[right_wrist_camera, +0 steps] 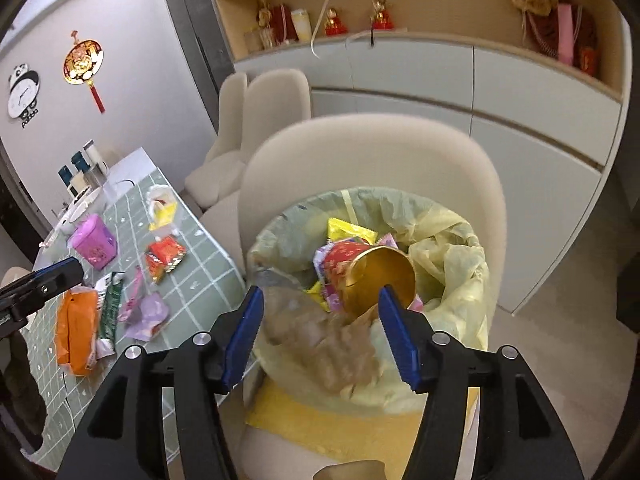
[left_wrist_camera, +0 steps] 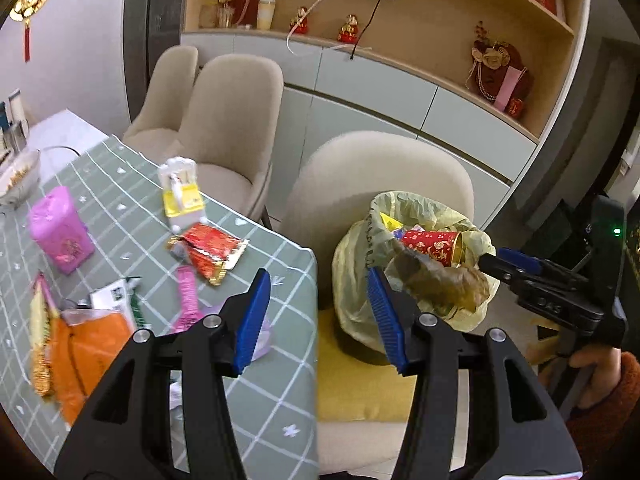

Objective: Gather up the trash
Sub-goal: 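Return both tools to the table and grasp the gold chip bag with the left tool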

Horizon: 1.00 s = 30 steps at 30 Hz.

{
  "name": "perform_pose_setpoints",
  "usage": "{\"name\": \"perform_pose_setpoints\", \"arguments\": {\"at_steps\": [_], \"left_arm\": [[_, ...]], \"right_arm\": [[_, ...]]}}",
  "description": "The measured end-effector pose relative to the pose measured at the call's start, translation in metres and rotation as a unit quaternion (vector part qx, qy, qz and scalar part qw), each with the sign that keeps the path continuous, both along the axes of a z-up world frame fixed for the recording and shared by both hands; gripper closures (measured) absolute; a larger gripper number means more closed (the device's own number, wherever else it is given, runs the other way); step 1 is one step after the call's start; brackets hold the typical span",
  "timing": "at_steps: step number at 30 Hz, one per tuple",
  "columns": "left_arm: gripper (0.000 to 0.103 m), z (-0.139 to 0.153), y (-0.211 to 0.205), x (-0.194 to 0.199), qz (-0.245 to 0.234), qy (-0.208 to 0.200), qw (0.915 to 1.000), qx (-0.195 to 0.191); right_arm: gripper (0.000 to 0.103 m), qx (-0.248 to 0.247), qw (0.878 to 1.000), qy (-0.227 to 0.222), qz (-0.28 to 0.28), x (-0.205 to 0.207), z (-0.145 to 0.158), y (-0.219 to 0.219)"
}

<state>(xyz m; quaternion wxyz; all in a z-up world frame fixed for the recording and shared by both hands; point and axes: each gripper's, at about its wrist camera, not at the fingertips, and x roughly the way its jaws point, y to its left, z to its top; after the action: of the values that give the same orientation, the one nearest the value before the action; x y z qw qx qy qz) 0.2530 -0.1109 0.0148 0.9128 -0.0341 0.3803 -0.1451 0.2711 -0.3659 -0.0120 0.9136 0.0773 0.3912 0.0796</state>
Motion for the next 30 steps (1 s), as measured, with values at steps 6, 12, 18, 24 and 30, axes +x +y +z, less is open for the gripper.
{"name": "perform_pose_setpoints", "arguments": {"at_steps": [6, 12, 18, 24, 30], "left_arm": [[0.055, 0.003, 0.047, -0.029, 0.020, -0.016, 0.9996, 0.009], [0.055, -0.007, 0.112, -0.053, 0.054, -0.015, 0.9983, 0.019], [0.054, -0.028, 0.182, -0.069, 0.098, 0.012, 0.9951, 0.008], [0.054, -0.043, 0.228, -0.077, 0.122, 0.028, 0.9922, -0.006], [0.054, -0.056, 0.259, -0.074, 0.126, 0.040, 0.9911, -0.018]], "right_arm": [[0.047, -0.009, 1.000, -0.021, 0.000, -0.036, 0.016, 0.048], [0.047, 0.012, 1.000, -0.007, 0.010, -0.050, 0.009, 0.103], [0.047, -0.001, 0.999, 0.005, 0.035, -0.061, -0.003, 0.171], [0.047, -0.004, 0.998, 0.019, 0.056, -0.064, -0.017, 0.220], [0.047, -0.010, 0.998, 0.026, 0.061, -0.060, -0.025, 0.249]]}}
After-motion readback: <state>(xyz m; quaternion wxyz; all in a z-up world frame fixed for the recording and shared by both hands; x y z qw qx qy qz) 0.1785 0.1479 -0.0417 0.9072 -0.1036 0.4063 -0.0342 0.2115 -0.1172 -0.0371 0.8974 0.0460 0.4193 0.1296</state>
